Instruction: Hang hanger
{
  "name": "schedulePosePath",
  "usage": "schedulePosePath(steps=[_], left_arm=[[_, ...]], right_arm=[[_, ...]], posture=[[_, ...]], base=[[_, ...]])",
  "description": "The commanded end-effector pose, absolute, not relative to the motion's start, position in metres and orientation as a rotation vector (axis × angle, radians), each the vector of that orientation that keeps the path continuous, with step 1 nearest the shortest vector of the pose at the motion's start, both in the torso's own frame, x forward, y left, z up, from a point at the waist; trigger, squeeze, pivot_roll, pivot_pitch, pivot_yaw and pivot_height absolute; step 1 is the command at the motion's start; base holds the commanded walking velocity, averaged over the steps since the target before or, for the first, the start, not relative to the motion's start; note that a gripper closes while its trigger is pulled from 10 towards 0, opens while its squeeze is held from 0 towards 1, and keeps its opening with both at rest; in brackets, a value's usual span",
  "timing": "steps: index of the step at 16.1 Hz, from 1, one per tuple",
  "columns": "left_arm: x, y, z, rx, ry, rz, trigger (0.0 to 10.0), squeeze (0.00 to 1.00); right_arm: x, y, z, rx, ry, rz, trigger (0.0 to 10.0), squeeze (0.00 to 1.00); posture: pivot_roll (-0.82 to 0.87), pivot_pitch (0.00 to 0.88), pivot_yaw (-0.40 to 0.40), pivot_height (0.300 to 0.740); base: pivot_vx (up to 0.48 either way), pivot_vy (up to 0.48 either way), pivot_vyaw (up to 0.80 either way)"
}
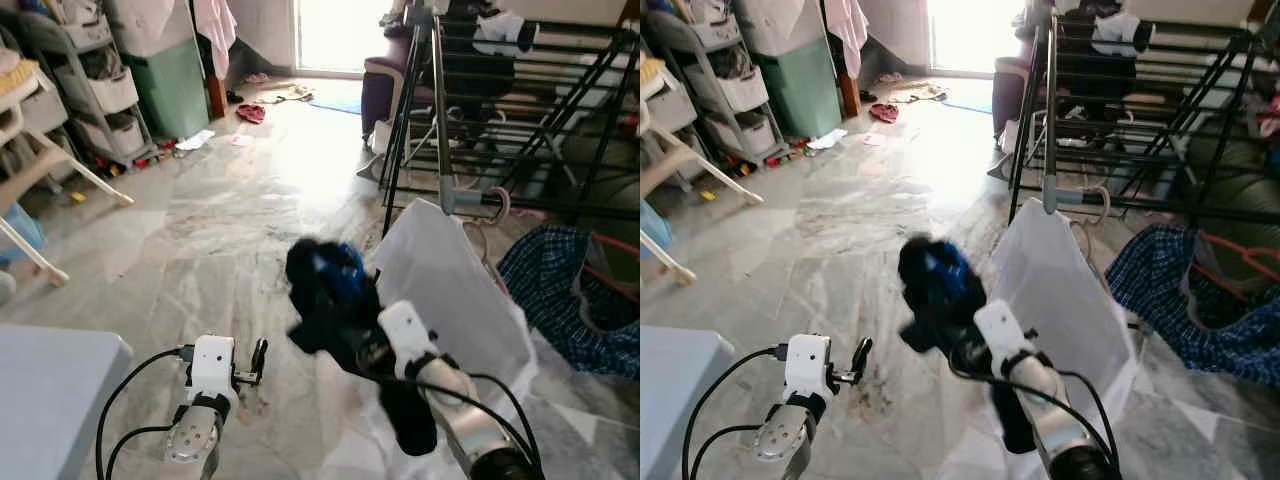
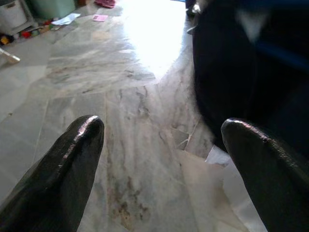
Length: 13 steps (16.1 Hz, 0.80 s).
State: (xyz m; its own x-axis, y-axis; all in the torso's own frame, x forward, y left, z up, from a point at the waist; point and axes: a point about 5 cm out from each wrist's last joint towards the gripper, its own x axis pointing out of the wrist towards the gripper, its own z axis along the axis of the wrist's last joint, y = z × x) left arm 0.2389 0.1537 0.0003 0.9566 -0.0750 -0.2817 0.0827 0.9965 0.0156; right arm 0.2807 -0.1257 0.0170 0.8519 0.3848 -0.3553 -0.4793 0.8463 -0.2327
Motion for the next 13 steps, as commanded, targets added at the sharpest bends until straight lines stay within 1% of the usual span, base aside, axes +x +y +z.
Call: schedulePosePath(steps=[1,2,4,6,8,10,13], left_arm=[[0.246,0.161,0.009,0.020,0.249,-0.028,10.0,0.00],[0.246,0.163,0.010,0.019,0.247,-0.021,10.0,0.00],[0.244,0.161,0.005,0.035,0.262,-0.041,10.0,0.00],[0.246,0.163,0.009,0.024,0.244,-0.022,10.0,0.00],[0.246,0.165,0.010,0.056,0.248,-0.023,10.0,0.00],[0.240,0.172,0.013,0.062,0.239,-0.031,10.0,0.00],[0.226,0.180,0.008,0.083,0.263,-0.034,10.0,0.00]], right_arm=[[0.282,-0.130,0.019,-0.315,0.295,0.460,10.0,0.00],[0.282,-0.135,0.019,-0.325,0.295,0.438,10.0,0.00],[0.285,-0.148,0.022,-0.250,0.293,0.327,10.0,0.00],[0.283,-0.154,0.024,-0.217,0.275,0.240,10.0,0.00],[0.281,-0.162,0.024,-0.156,0.267,0.144,10.0,0.00],[0.273,-0.171,0.025,-0.111,0.250,0.067,10.0,0.00],[0.257,-0.180,0.021,-0.114,0.263,0.036,10.0,0.00]], posture=[[-0.04,0.000,-0.048,0.740],[-0.05,0.000,-0.043,0.740],[-0.05,0.000,-0.035,0.740],[-0.06,0.000,-0.018,0.740],[-0.06,0.000,0.001,0.740],[-0.07,0.000,0.017,0.740],[-0.08,0.000,0.024,0.740]], base=[[0.000,0.000,0.00],[0.000,0.000,0.00],[0.000,0.000,0.00],[0.000,0.000,0.00],[0.000,0.000,0.00],[0.000,0.000,0.00],[0.000,0.000,0.00]])
